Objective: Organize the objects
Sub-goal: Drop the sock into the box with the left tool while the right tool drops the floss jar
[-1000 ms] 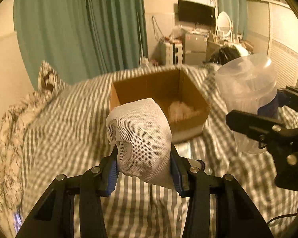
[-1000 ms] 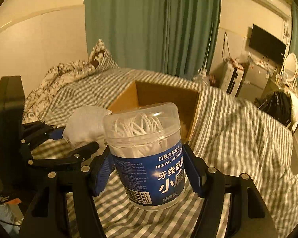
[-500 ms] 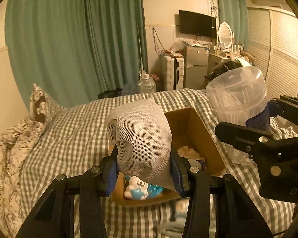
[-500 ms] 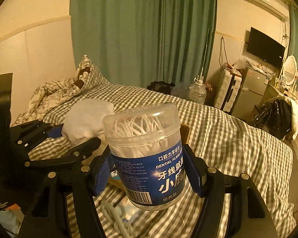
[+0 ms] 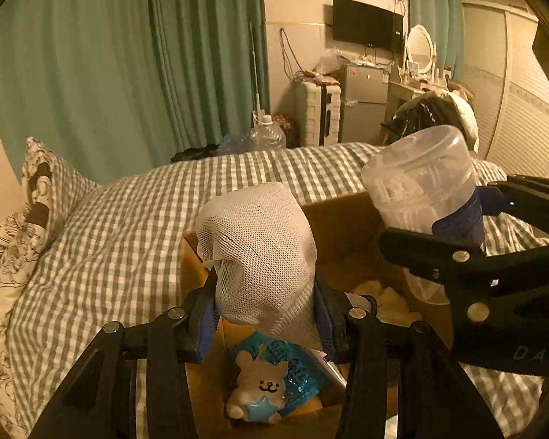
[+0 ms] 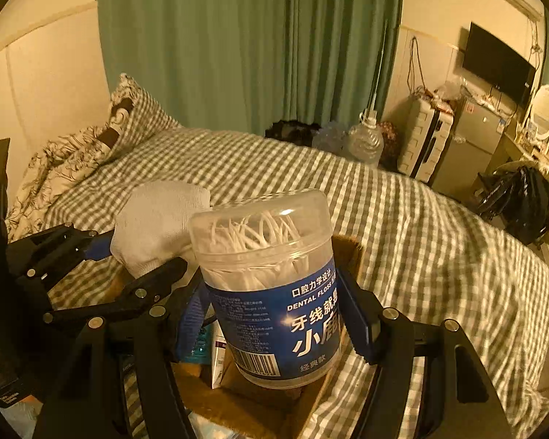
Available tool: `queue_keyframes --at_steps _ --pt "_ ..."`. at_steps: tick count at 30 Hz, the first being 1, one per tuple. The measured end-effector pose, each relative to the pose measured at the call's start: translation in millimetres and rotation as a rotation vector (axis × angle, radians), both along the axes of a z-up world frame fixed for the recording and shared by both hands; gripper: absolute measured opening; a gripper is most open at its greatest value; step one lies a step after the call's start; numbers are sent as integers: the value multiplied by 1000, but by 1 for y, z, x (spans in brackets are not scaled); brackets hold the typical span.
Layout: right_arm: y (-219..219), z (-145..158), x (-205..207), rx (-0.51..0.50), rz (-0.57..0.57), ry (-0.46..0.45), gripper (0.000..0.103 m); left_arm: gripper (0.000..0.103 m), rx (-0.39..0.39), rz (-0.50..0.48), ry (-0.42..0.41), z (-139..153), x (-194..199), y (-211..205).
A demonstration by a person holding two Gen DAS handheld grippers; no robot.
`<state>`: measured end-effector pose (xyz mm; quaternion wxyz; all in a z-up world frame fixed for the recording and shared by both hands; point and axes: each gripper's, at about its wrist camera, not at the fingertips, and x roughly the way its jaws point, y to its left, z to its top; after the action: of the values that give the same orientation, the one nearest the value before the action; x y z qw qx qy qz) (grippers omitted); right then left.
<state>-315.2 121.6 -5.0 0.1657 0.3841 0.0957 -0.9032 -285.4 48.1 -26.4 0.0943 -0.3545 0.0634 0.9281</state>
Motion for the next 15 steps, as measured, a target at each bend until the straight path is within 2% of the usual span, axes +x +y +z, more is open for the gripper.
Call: queue_keyframes --at_steps 4,8,11,15 --pt "3 -11 -5 -15 1 -31 66 46 -4 -1 -22 -13 -4 0" --pt "7 -9 -4 -28 -9 -38 66 49 19 0 -29 -15 -2 -3" --pt "10 0 2 -42 -18 -18 73 58 10 7 -19 -7 4 -2" --pt "15 22 15 -59 -30 17 76 68 7 16 -7 8 16 -3"
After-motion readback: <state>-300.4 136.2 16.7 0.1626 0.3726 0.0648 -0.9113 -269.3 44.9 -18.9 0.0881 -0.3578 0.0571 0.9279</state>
